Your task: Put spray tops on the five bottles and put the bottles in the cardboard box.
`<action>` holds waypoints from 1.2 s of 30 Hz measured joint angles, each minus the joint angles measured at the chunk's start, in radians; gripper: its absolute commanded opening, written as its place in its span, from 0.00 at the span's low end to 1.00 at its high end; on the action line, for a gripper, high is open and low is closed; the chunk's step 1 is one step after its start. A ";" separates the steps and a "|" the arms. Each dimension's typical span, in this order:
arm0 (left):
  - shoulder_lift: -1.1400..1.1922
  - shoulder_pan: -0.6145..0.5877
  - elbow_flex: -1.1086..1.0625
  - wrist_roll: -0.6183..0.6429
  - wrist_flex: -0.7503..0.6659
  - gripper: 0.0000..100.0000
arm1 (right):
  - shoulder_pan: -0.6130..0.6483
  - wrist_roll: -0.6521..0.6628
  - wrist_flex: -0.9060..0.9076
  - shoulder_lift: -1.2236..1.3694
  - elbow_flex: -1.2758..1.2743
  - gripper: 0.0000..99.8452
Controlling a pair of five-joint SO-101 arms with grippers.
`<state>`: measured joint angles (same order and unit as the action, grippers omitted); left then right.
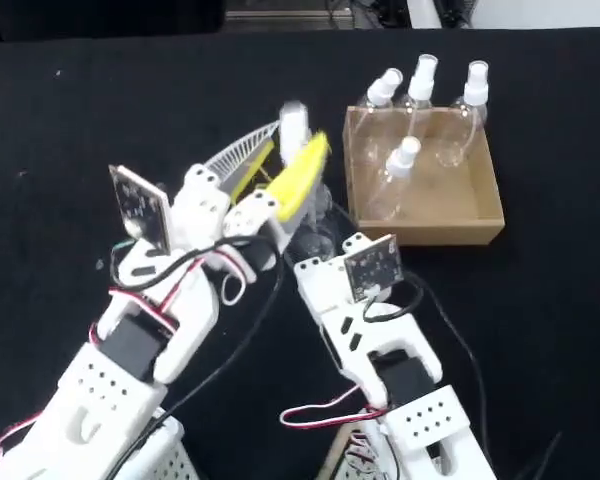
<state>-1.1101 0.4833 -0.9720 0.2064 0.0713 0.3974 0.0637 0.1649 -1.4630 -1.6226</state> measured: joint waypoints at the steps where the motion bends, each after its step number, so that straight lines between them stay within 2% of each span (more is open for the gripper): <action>1: -0.017 0.002 -0.015 0.000 0.000 0.21 | 0.000 -0.005 0.000 0.000 0.000 0.01; 5: -0.075 0.000 -0.051 0.000 0.015 0.21 | -0.002 -0.005 0.000 0.000 0.000 0.01; 10: -0.143 -0.012 -0.032 0.000 0.164 0.21 | 0.000 -0.005 0.000 0.000 0.000 0.01; 13: -0.184 -0.075 0.012 0.000 0.236 0.21 | -0.011 -0.003 0.020 0.000 0.005 0.01; 16: -0.230 -0.175 0.035 0.000 0.273 0.21 | -0.063 -0.005 0.147 0.000 0.091 0.01; 21: -0.299 -0.356 0.002 0.000 0.321 0.21 | -0.253 -0.005 0.377 0.000 0.333 0.01; 26: -0.322 -0.390 -0.209 0.000 0.249 0.21 | -0.563 -0.005 0.413 -0.002 0.488 0.01; 31: -0.322 -0.388 -0.436 0.000 0.037 0.21 | -0.872 -0.006 0.285 0.015 0.500 0.01; 36: -0.322 -0.388 -0.546 0.000 -0.038 0.21 | -1.007 0.057 0.037 0.247 0.459 0.01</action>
<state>-1.4323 0.0951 -1.5182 0.2064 0.0330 -0.6091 0.1204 0.2018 -1.2160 -1.1638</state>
